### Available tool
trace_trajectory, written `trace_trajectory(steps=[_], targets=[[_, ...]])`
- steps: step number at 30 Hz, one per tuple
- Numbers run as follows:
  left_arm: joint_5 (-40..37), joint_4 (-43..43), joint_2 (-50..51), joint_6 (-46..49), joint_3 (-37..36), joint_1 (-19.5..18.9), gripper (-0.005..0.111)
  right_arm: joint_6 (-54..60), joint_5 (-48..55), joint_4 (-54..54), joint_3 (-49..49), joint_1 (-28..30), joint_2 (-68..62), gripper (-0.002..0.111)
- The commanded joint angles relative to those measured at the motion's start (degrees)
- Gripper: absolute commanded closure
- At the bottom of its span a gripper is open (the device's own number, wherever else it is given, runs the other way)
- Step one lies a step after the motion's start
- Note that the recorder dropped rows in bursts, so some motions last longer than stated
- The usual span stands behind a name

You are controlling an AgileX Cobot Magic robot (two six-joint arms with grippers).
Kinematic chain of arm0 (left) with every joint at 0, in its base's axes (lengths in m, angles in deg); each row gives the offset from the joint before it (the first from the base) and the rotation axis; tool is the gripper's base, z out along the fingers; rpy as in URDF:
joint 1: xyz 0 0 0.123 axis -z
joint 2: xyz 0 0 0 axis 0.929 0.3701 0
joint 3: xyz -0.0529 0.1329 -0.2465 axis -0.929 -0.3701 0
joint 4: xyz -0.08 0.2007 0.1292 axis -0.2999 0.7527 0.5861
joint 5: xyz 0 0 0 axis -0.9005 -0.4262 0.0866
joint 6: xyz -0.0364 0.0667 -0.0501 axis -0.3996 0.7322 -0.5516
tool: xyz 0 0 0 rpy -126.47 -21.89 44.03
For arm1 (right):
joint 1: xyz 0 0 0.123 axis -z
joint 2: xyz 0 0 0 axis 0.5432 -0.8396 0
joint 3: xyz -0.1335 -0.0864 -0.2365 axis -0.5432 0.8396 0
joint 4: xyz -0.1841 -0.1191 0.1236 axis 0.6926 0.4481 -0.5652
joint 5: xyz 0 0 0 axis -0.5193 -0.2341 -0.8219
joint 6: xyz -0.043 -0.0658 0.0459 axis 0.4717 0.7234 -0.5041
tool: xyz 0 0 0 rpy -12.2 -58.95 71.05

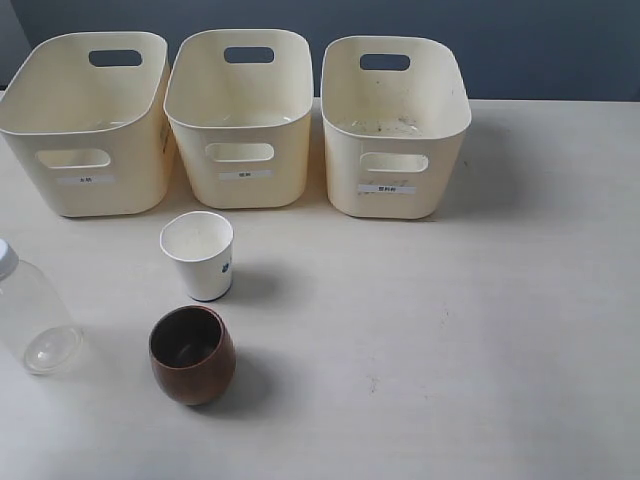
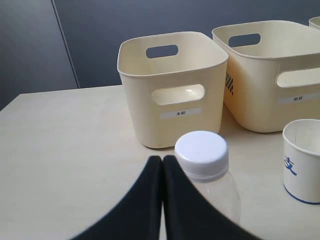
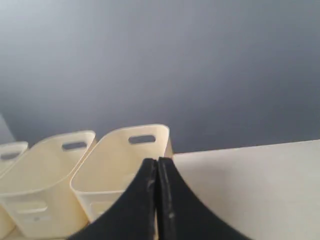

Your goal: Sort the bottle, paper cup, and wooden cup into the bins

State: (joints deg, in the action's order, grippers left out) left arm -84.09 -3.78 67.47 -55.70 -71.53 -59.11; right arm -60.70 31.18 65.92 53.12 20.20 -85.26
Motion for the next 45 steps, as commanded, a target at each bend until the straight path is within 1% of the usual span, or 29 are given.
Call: trace_trajectory(steps=[1,2,5,7,8,12,13,15,16,17,19,21,22,24,26,33,42,45], targets=[[0.76,0.1,0.19,-0.16,0.07,0.16,0.107,24.06,7.1,-10.98,-9.67,-7.19,-13.63,0.109],[0.76,0.1,0.19,-0.16,0.07,0.16,0.107,30.44,9.18,-13.69,-11.98,-9.16,-17.02,0.109],[0.76,0.1,0.19,-0.16,0.07,0.16,0.107,41.54,13.62,-19.91,-18.34,-14.27,-26.85,0.109],[0.76,0.1,0.19,-0.16,0.07,0.16,0.107,45.53,14.85,-22.68,-22.31,-17.9,-33.96,0.109],[0.76,0.1,0.19,-0.16,0.07,0.16,0.107,48.38,14.75,-22.67,-26.38,-21.36,-40.46,0.109],[0.76,0.1,0.19,-0.16,0.07,0.16,0.107,54.44,14.71,-22.57,-34.29,-28.06,-54.1,0.109],[0.76,0.1,0.19,-0.16,0.07,0.16,0.107,57.06,14.71,-22.71,-38.72,-31.39,-60.86,0.107],[0.76,0.1,0.19,-0.16,0.07,0.16,0.107,57.86,14.71,-22.71,-42.9,-34.11,-66.45,0.098],[0.76,0.1,0.19,-0.16,0.07,0.16,0.107,57.9,14.71,-22.71,-45.21,-35.21,-69.39,0.09],[0.76,0.1,0.19,-0.16,0.07,0.16,0.107,57.9,14.71,-22.71,-49.24,-36.71,-74.22,0.078],[0.76,0.1,0.19,-0.16,0.07,0.16,0.107,57.75,14.71,-22.81,-54.87,-38.76,-80.89,0.06],[0.76,0.1,0.19,-0.16,0.07,0.16,0.107,57.75,14.72,-24.18,-58.55,-39.77,-86.0,0.053],[0.76,0.1,0.19,-0.16,0.07,0.16,0.107,57.66,14.86,-24.97,-59.99,-39.9,-87.64,0.052],[0.76,0.1,0.19,-0.16,0.07,0.16,0.107,57.66,18.64,-26.73,-64.08,-40.0,-92.87,0.052],[0.76,0.1,0.19,-0.16,0.07,0.16,0.107,57.02,19.46,-27.72,-65.01,-40.0,-94.58,0.052],[0.76,0.1,0.19,-0.16,0.07,0.16,0.107,57.03,19.46,-29.17,-65.25,-40.0,-100.83,0.052],[0.76,0.1,0.19,-0.16,0.07,0.16,0.107,57.03,19.46,-30.34,-65.25,-40.0,-103.38,0.053],[0.76,0.1,0.19,-0.16,0.07,0.16,0.107,56.65,19.46,-30.34,-65.25,-40.0,-103.49,0.057]])
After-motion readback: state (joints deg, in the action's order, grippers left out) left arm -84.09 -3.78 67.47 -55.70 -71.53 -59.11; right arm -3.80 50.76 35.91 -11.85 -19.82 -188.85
